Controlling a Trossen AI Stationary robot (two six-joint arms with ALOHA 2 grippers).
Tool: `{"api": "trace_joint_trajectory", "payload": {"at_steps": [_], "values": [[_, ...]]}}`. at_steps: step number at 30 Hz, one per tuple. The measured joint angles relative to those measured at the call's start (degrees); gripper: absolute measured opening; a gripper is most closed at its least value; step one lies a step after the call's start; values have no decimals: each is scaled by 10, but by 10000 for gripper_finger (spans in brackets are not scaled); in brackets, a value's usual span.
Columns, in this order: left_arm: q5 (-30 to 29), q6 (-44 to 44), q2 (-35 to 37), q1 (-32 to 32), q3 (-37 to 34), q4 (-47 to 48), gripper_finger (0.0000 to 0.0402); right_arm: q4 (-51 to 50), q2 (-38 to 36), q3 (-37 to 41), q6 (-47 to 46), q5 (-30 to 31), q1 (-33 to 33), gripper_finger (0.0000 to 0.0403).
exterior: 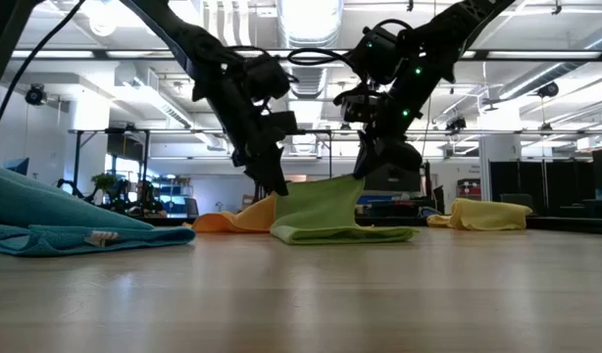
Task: Fold microfiber towels
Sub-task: Fold the light green microfiber towel
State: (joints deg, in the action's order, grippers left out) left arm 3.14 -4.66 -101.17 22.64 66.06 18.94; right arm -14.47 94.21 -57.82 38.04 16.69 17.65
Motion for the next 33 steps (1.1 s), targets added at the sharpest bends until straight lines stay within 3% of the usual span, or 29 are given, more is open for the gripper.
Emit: {"api": "trace_joint_trajectory", "payload": {"at_steps": [4, 10, 14, 20, 25, 28, 31, 33], "values": [[52, 12, -1, 6, 0, 7, 212, -3, 0, 0, -5, -2, -1, 8], [97, 30, 1, 23, -21, 12, 217, -6, 0, 0, -5, -2, -1, 8], [119, 82, 1, 32, -86, -74, 217, -16, 0, 0, -4, -4, -1, 8], [111, 132, 1, 35, -181, -303, 217, -16, 0, 0, 0, -4, -1, 8], [89, 4, 1, 29, -201, -335, 217, -16, 0, 0, 5, -4, -1, 8], [42, -81, 1, 11, -203, -337, 217, -16, 0, 0, 5, -4, -1, 8], [-8, -118, 1, 2, -192, -340, 217, -14, 0, 0, 5, -4, -1, 8], [-11, -120, 1, -1, -185, -350, 217, -13, 0, 0, 4, -3, -1, 8]]}}
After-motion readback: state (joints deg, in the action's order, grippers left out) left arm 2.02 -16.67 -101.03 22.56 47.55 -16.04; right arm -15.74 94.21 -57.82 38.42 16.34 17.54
